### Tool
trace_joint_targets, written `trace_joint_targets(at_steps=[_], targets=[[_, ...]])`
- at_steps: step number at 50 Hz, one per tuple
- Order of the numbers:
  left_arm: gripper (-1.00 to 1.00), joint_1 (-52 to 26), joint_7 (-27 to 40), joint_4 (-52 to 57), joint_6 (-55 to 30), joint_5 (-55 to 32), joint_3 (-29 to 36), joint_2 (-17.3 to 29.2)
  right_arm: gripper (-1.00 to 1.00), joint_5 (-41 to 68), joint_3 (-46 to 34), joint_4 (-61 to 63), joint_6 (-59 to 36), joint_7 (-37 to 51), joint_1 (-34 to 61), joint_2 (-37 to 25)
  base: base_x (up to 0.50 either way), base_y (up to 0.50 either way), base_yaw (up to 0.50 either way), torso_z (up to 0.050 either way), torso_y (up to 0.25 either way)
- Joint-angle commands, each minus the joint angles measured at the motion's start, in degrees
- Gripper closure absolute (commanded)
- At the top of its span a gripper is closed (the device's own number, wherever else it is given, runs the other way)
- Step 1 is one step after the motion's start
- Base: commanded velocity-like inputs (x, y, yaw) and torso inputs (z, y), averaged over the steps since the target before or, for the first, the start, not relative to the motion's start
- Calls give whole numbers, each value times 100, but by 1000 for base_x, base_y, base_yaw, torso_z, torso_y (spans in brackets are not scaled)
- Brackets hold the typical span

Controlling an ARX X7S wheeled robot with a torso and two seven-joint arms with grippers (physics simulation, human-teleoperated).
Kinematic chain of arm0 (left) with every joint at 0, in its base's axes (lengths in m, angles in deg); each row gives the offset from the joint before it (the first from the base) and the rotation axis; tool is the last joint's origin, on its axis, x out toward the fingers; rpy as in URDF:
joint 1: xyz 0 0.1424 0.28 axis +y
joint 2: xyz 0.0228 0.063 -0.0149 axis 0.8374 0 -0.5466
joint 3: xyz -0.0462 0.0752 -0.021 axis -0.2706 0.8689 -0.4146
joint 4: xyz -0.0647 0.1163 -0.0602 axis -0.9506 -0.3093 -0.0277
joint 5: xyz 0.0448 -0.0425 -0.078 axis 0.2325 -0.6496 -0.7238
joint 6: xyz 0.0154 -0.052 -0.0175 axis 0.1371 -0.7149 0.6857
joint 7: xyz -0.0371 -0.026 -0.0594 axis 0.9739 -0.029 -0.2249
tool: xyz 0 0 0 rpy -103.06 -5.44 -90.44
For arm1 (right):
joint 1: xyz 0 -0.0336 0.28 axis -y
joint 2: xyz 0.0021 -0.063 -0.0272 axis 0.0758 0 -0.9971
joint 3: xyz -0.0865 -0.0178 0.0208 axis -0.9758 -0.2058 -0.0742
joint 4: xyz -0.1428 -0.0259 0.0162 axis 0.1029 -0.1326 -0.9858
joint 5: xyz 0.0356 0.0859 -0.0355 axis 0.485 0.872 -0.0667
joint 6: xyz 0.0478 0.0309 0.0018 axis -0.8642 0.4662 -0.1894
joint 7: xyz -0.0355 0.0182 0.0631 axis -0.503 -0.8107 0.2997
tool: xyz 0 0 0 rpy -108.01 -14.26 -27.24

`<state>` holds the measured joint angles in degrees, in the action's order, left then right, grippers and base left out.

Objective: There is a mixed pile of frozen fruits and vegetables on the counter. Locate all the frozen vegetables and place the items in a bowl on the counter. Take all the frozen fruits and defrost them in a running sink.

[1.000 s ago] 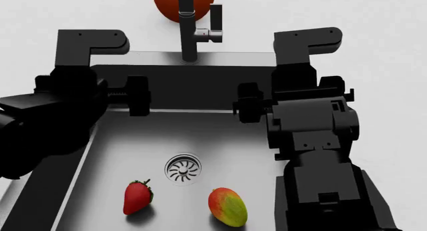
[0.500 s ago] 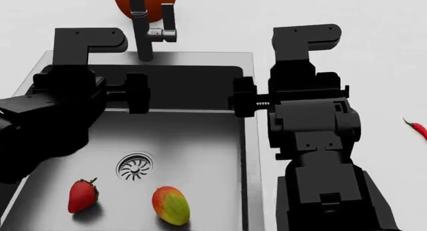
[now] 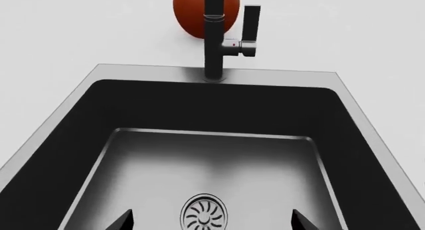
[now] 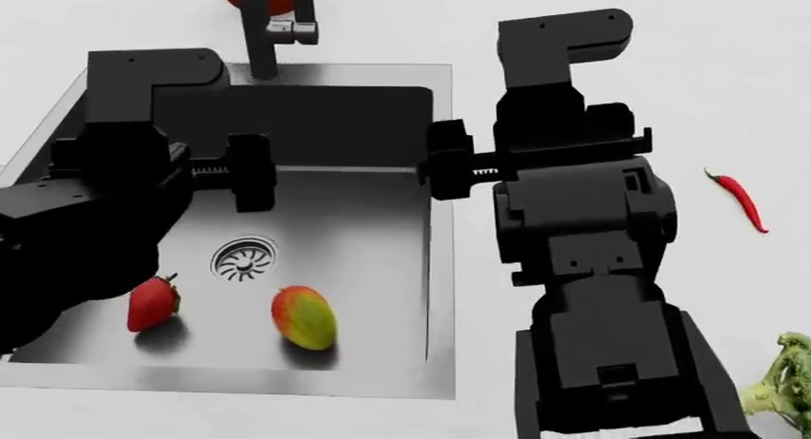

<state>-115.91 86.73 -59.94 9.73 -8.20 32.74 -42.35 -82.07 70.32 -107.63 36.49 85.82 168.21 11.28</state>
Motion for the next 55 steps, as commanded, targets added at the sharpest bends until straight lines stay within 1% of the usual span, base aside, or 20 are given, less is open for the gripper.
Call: trace_joint_targets(at_steps=[1,14,27,41,44,47,51,55], targets=[[-100,-17,-3,42,8,0,-37,-12,-100,224,-1,-9,-22,85,123,-68,0,-500,0,0,0],[-100,1,11,71,10,30,-37,-22,-100,366,-73,292,-227,87,7,-122,0,-500,0,0,0],[-100,37,-33,-5,27,43,-52,-53,-100,466,-177,72,-82,64,33,-128,0,-500,0,0,0],[-100,99,-62,-104,113,69,-88,-48,-100,608,-271,181,-111,49,-46,-178,0,-500,0,0,0],[-100,116,-33,-55,161,93,-97,14,-100,624,-294,148,-49,37,-49,-190,0,-500,0,0,0],[-100,127,23,98,207,80,-138,138,-100,594,-431,574,-263,0,-259,-215,0,-500,0,0,0],[-100,157,192,428,264,118,-148,361,-100,612,-484,997,-436,28,-483,-284,0,-42,0,0,0],[-100,137,255,493,296,181,-134,398,-100,676,-468,1260,-543,25,-580,-322,0,0,0,0,0]])
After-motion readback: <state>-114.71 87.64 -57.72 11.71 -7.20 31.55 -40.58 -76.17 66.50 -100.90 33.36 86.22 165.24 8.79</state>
